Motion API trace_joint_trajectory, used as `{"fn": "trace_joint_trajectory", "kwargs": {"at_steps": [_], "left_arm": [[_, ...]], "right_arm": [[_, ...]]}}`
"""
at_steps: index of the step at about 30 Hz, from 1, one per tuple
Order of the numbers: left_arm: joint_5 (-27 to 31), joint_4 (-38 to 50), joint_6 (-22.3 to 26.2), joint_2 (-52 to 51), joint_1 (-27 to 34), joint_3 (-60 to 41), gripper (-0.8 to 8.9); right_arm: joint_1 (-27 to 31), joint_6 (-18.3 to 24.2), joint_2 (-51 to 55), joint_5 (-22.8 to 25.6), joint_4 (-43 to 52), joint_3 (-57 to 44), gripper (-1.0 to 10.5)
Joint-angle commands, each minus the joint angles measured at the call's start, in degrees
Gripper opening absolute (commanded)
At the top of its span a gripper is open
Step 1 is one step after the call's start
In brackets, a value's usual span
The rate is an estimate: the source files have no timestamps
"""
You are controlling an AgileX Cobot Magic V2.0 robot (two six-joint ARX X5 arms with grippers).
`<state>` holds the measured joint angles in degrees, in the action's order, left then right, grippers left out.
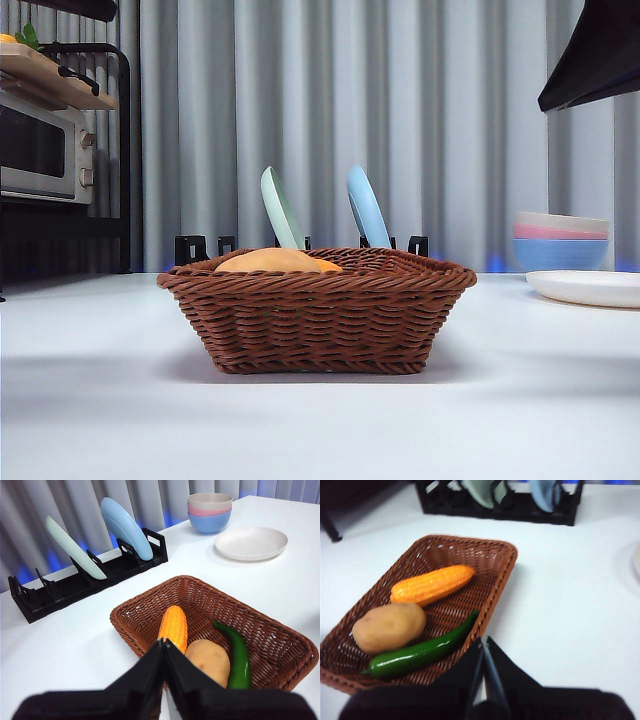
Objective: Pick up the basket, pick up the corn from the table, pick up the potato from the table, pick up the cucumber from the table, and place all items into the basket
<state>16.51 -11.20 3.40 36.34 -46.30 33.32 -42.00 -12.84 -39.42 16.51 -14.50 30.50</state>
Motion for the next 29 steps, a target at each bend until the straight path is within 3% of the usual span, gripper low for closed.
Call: {"fn": "trace_joint_trajectory", "kwargs": {"at_steps": [1, 14, 21, 29], "left_arm": [[0.0, -0.5, -0.4, 0.4, -0.1, -0.3, -0.03], [-0.7, -3.4, -0.8, -3.2, 2.2, -1.0, -0.03], [-14.2, 3.9, -2.3, -13.2, 19.0, -12.5, -0.03], [-15.5, 5.1, -6.4, -28.1, 36.6, -24.3, -0.03]], "right_arm": [[0.0, -1.7, 0.1, 0.3, 0.3, -0.3, -0.2], [0.0, -1.7, 0.5, 0.3, 0.3, -0.3, -0.2], [0.0, -1.7, 0.5, 0.3, 0.3, -0.3, -0.2], [0.0, -1.7, 0.5, 0.3, 0.3, -0.3, -0.2]]}}
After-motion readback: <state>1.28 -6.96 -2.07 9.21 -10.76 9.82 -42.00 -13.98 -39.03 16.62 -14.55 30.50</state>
